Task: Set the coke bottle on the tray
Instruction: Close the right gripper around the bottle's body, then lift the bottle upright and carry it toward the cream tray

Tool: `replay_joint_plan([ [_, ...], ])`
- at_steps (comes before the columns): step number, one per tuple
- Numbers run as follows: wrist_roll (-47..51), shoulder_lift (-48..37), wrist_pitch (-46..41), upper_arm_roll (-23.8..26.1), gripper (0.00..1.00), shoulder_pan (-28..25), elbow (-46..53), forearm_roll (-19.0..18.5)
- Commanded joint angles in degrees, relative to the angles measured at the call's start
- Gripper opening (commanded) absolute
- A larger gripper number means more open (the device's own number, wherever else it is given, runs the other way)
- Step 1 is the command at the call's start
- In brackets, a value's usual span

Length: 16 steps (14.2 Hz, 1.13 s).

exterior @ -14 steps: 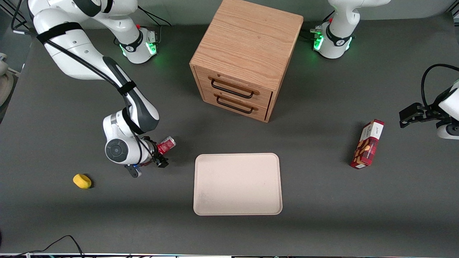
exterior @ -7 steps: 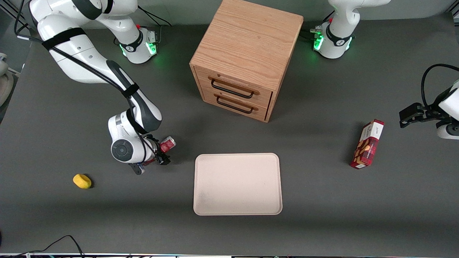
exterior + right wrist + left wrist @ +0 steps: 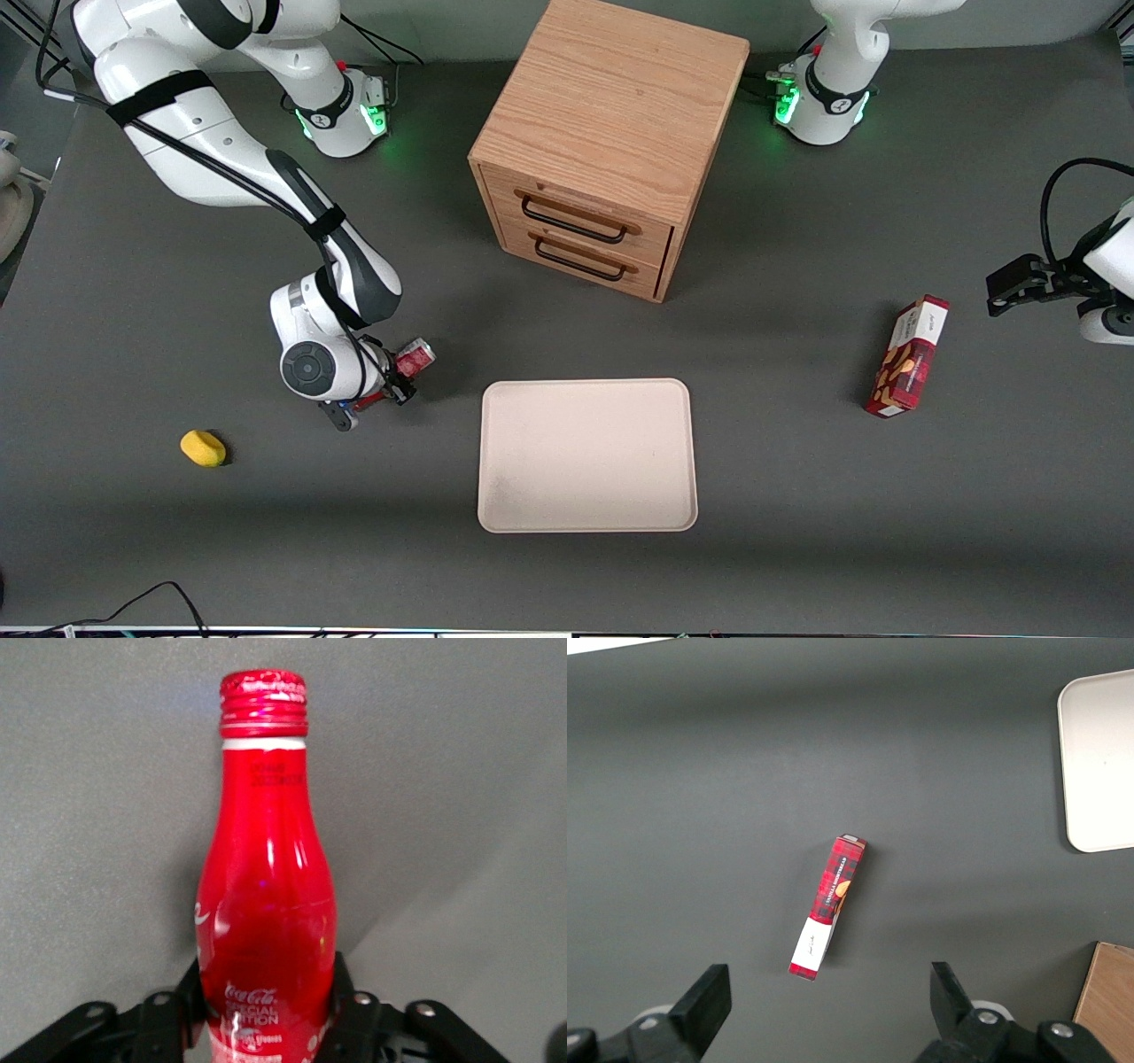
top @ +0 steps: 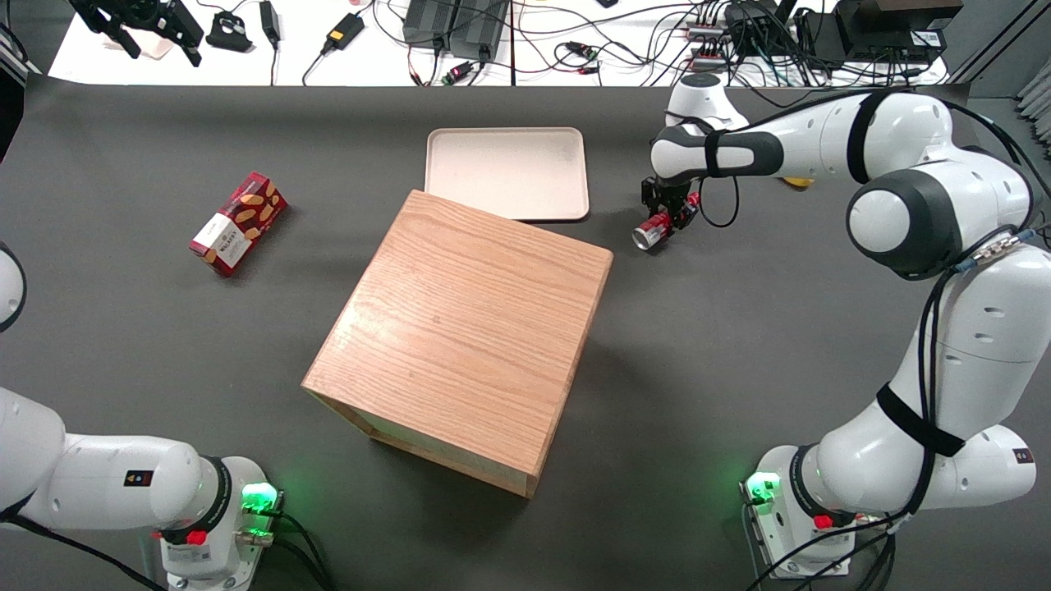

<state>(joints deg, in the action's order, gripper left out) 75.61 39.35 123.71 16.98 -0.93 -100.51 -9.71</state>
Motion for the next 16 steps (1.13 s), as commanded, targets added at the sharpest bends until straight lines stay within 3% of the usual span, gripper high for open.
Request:
replay_joint_plan([
  [1,1.6,-0.3,0.7,0.2,0.00,0.1,-0.4,-1.4],
  [6,0.2,-4.0,-4.1,1.0,0.00,-0.1,3.1,-1.6],
  [11,-8.8,-3.8,-22.2,2.5,0.00,-0.6,22.2,-1.1],
  [14,-13.7,-3.4,-24.4,6.0,0.00,-0.8,30.2,-1.5],
  [16,-22.8,-1.8,-23.8,7.5,0.00,-2.0,35.2,-1.7],
])
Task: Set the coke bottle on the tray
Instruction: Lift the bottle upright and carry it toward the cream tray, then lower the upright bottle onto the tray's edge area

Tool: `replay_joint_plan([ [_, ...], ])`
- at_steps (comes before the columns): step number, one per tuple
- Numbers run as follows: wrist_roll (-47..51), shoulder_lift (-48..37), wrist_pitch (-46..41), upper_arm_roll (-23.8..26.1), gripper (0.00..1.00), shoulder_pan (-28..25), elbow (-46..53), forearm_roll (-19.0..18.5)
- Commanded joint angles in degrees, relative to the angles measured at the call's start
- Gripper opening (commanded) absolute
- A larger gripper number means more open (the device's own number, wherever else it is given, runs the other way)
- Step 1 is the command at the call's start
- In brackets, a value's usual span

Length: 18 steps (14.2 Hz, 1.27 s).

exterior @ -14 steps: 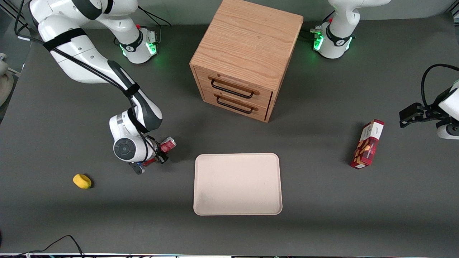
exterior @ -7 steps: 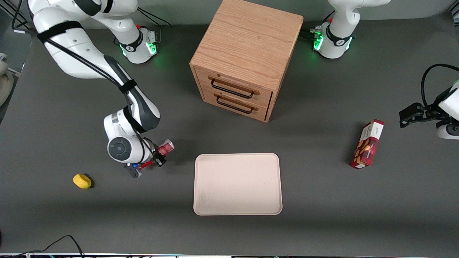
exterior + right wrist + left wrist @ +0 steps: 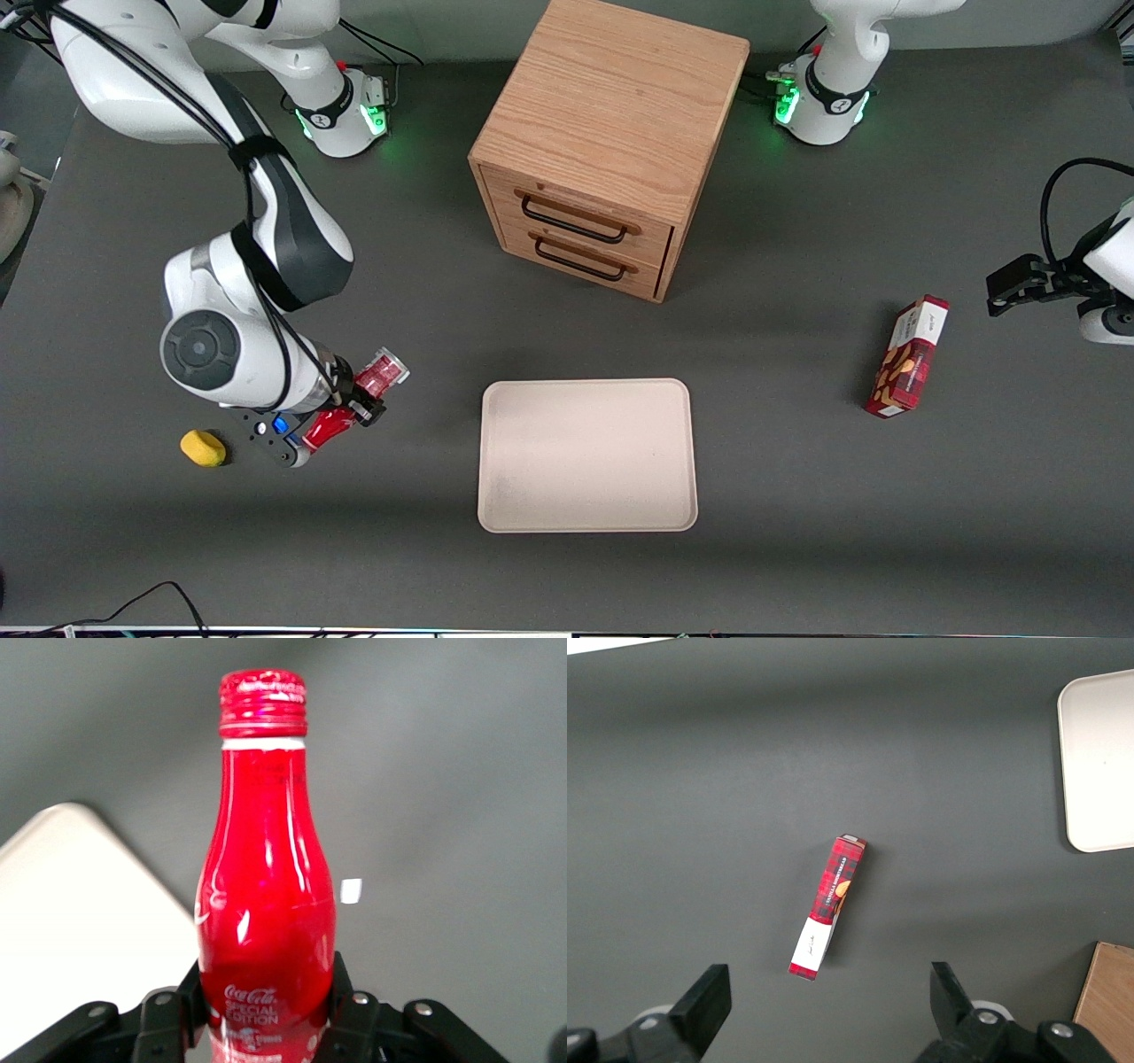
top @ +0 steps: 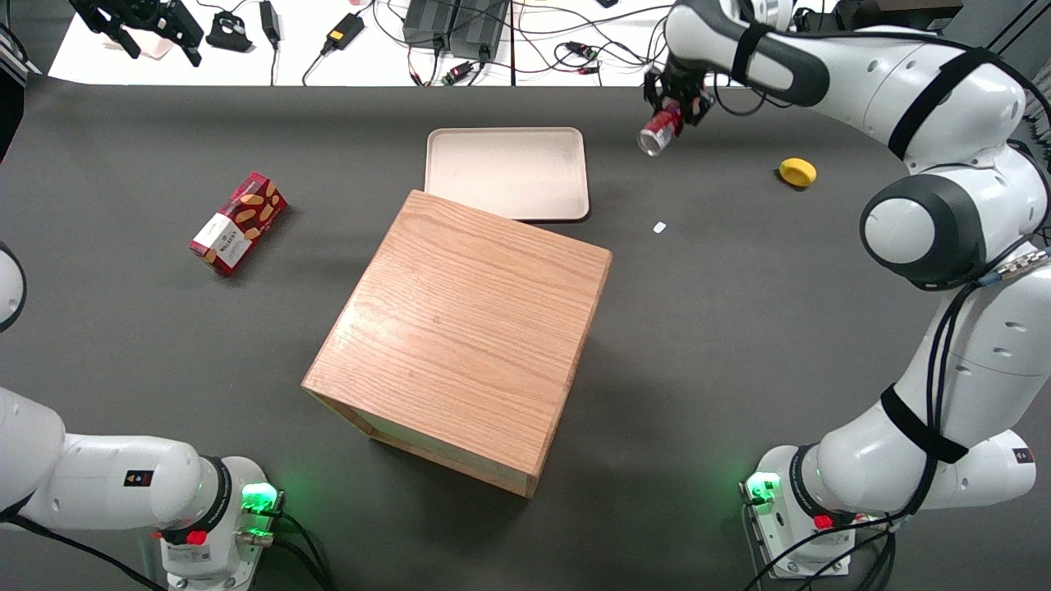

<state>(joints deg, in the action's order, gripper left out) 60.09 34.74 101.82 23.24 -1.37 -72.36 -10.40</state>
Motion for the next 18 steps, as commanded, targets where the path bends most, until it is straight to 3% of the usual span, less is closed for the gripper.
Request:
replay_joint_plan([
  [1,-12.8,4.4,-1.7,1.2,0.00,-2.8,10.2,-1.0],
  [6,-31.5,14.1,10.0,0.8,0.00,-6.9,15.1,-0.9],
  [10,-32.3,20.4,16.9,-1.2,0.00,-11.6,16.4,-1.0],
  [17,-29.5,27.1,17.3,-3.3,0.00,-13.9,16.3,-0.7],
  [18,-29.6,27.8,17.4,-3.4,0.06,-13.8,16.2,-0.6],
])
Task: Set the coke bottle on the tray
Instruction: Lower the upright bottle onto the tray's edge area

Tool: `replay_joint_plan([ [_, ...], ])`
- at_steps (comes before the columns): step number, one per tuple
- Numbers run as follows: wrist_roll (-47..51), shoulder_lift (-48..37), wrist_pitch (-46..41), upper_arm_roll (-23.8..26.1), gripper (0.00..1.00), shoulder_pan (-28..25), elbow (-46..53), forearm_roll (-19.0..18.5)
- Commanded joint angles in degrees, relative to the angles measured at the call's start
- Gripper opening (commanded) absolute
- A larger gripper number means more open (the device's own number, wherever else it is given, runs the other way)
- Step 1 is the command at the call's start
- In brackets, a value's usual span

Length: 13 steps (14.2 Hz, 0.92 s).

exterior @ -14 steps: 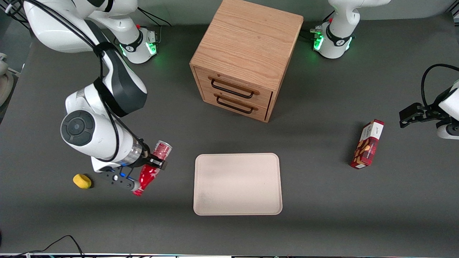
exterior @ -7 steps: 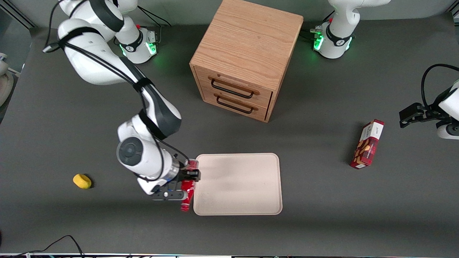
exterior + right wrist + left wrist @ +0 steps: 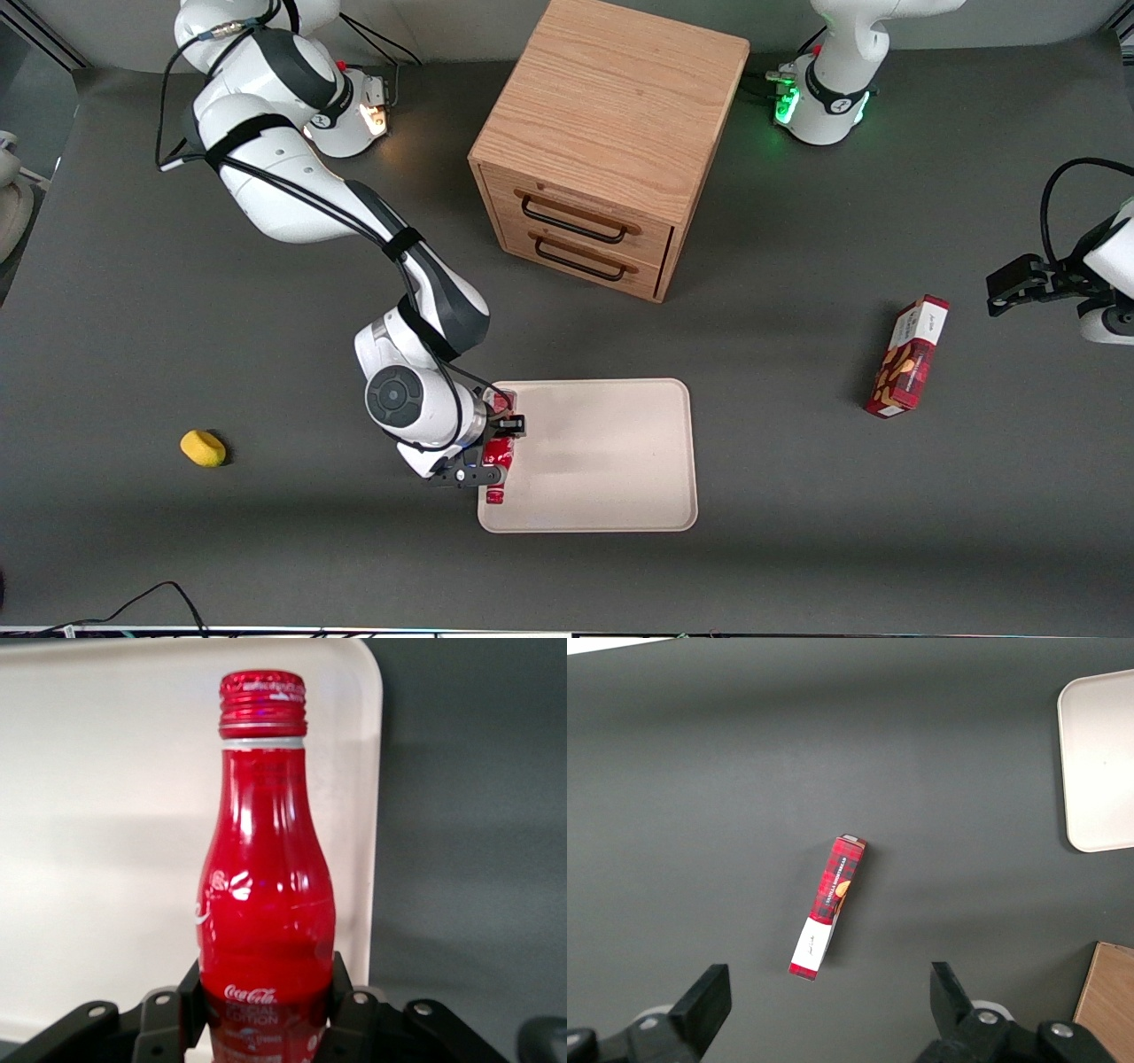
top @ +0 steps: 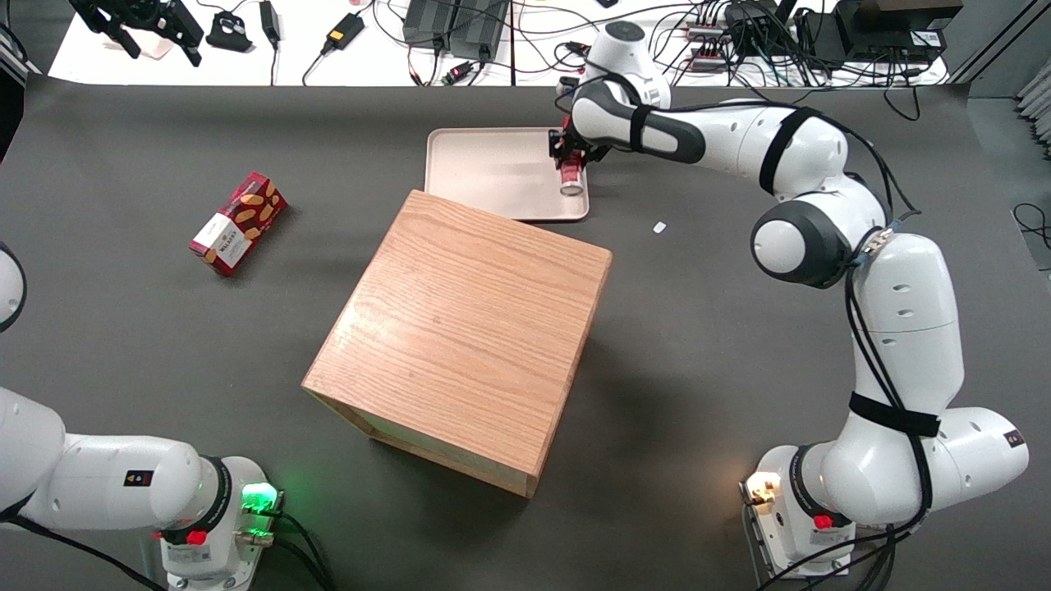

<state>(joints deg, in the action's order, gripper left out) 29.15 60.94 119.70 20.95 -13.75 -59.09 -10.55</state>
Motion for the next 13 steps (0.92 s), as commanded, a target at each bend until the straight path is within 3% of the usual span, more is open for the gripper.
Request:
replay_joint_plan([
  [1,1.5,2.3,-0.3,-1.2,0.20,-1.5,3.0,-0.4],
  [3,1.5,2.5,1.2,-2.2,0.30,-2.1,2.7,-0.4],
  [4,1.5,2.7,1.4,-2.3,0.46,-2.1,2.7,-0.4],
  [6,1.3,2.8,2.0,-2.8,0.52,-2.1,2.6,-0.4],
  [8,1.4,2.8,2.2,-3.5,0.78,-2.1,2.5,-0.4],
  [9,1.5,2.8,2.2,-3.5,1.00,-2.1,2.4,-0.4],
  [13,1.6,2.7,2.4,-3.5,1.00,-2.1,1.9,-0.4],
])
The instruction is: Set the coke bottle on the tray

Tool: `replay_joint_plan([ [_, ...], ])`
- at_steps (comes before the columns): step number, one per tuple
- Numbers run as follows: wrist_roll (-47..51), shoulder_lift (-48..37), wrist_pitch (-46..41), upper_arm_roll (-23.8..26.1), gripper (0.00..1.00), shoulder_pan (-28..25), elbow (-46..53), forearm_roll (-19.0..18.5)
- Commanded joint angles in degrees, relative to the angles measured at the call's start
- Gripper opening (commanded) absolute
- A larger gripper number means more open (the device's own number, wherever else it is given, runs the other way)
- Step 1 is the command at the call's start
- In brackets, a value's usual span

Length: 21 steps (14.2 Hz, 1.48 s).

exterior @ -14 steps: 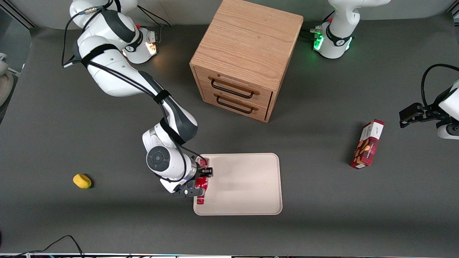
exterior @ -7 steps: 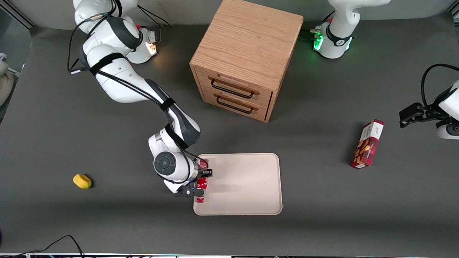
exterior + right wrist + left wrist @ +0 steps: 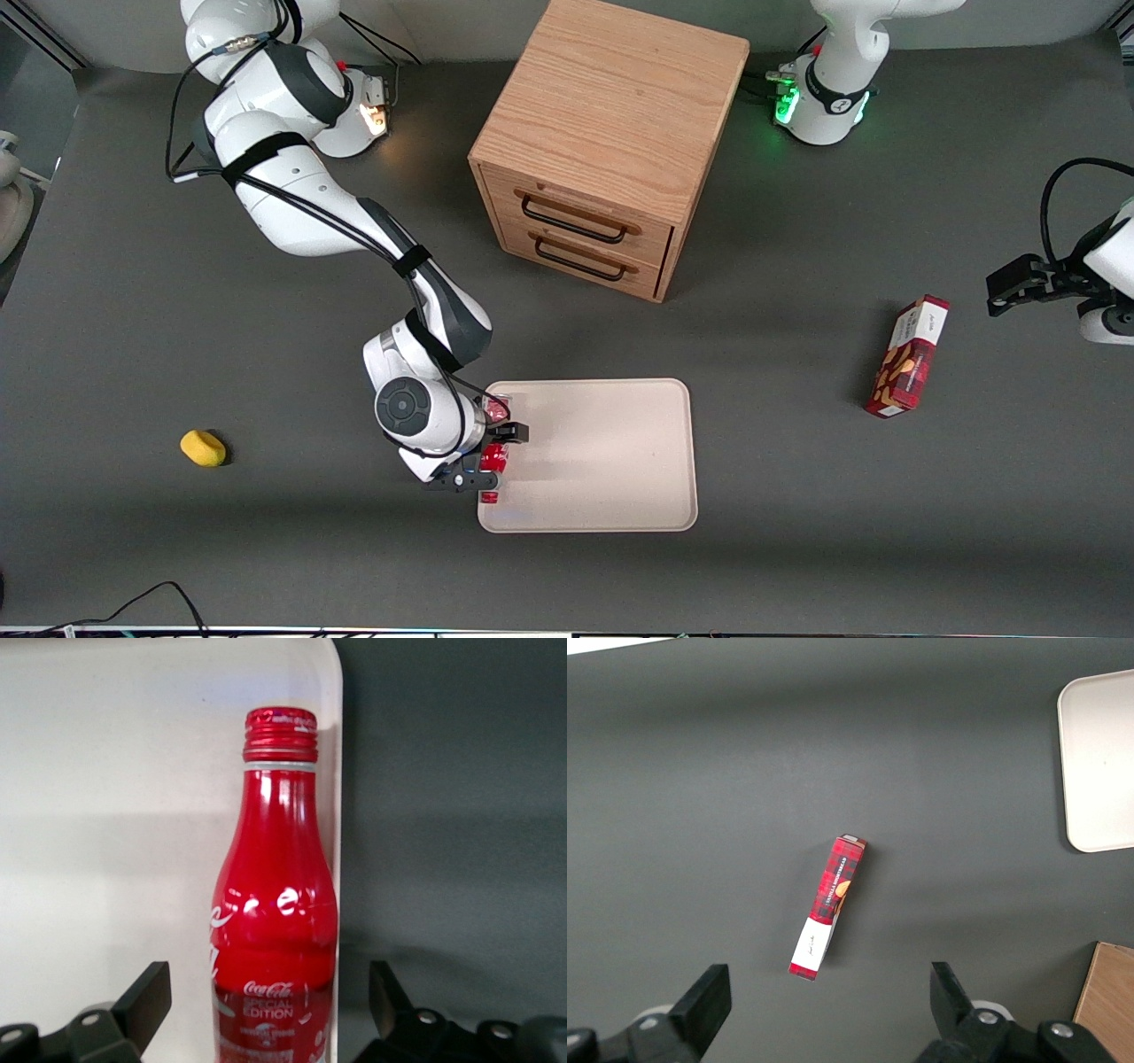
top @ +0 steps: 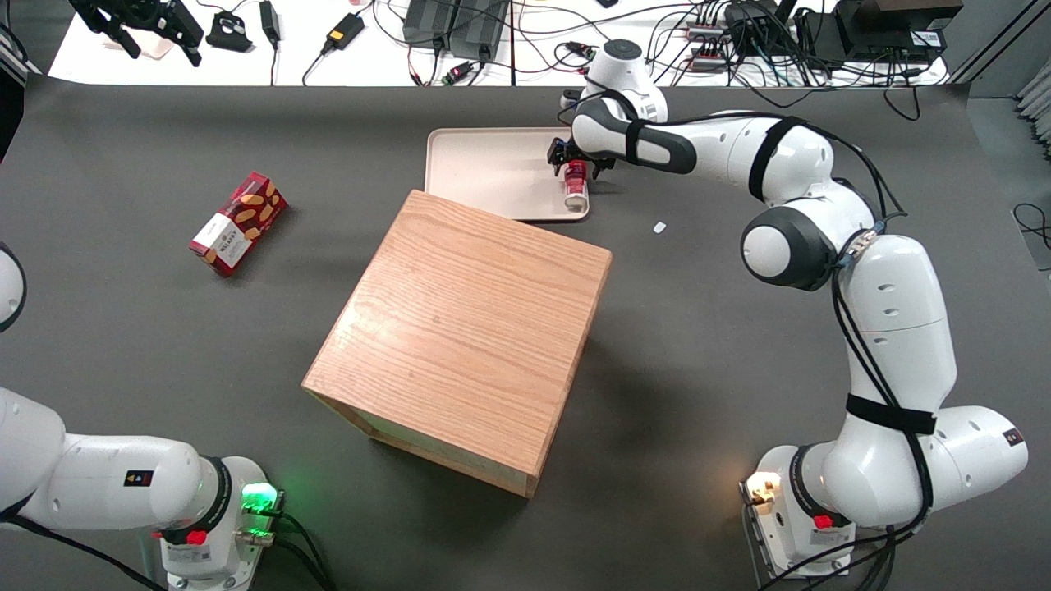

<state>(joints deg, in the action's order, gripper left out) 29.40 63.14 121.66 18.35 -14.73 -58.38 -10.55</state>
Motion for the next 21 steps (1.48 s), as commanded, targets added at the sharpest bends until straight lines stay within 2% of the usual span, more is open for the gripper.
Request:
replay_joint_plan([
  [1,1.5,0.5,0.5,-0.9,1.00,-1.1,1.2,-0.4],
  [11,1.4,-1.6,0.4,-0.9,1.00,-0.4,0.8,-0.3],
  [15,1.4,-13.8,-0.1,-0.3,1.00,4.2,-8.9,0.1],
  [18,3.9,-26.8,-0.4,-0.3,1.00,8.6,-20.2,4.7],
  [21,2.3,-39.7,-6.0,0.8,1.00,13.9,-29.7,5.5],
])
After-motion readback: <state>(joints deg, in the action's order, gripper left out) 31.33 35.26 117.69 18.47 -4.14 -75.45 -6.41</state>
